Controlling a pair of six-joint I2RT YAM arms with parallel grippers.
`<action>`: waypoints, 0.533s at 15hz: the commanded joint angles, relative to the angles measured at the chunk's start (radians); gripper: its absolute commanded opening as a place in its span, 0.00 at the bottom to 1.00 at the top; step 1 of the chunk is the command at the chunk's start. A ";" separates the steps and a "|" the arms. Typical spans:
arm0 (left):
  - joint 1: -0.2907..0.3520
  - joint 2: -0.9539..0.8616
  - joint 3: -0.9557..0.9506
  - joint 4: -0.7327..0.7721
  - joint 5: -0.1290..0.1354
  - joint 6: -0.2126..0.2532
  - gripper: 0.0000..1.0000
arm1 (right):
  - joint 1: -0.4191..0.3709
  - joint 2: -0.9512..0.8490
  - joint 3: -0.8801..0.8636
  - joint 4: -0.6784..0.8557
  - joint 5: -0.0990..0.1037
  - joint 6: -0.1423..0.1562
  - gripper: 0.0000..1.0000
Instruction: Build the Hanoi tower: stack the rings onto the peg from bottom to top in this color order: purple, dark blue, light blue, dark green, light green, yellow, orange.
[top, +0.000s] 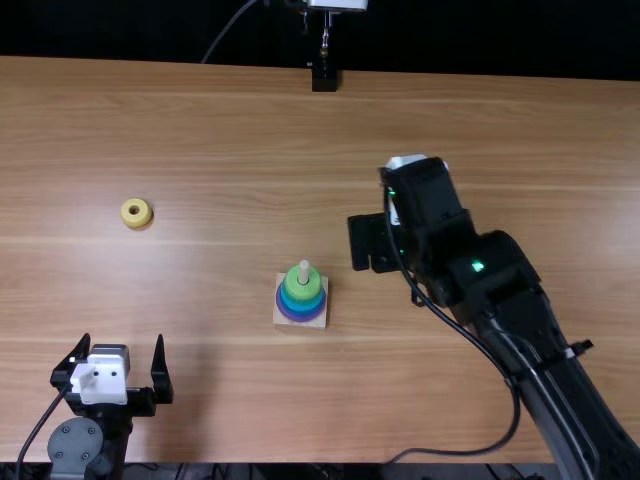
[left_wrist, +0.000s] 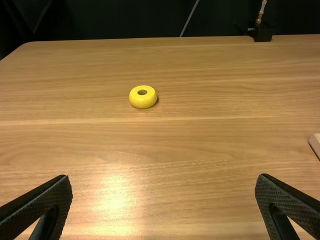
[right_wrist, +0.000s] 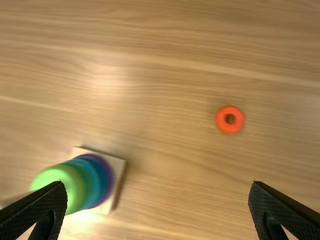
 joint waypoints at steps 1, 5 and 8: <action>-0.005 -0.012 -0.105 -0.079 -0.006 0.009 1.00 | -0.045 -0.090 -0.082 0.051 0.012 -0.002 1.00; -0.005 -0.012 -0.105 -0.079 -0.006 0.009 1.00 | -0.183 -0.379 -0.401 0.307 0.012 -0.013 1.00; -0.005 -0.012 -0.105 -0.079 -0.006 0.009 1.00 | -0.309 -0.619 -0.644 0.471 0.005 -0.048 1.00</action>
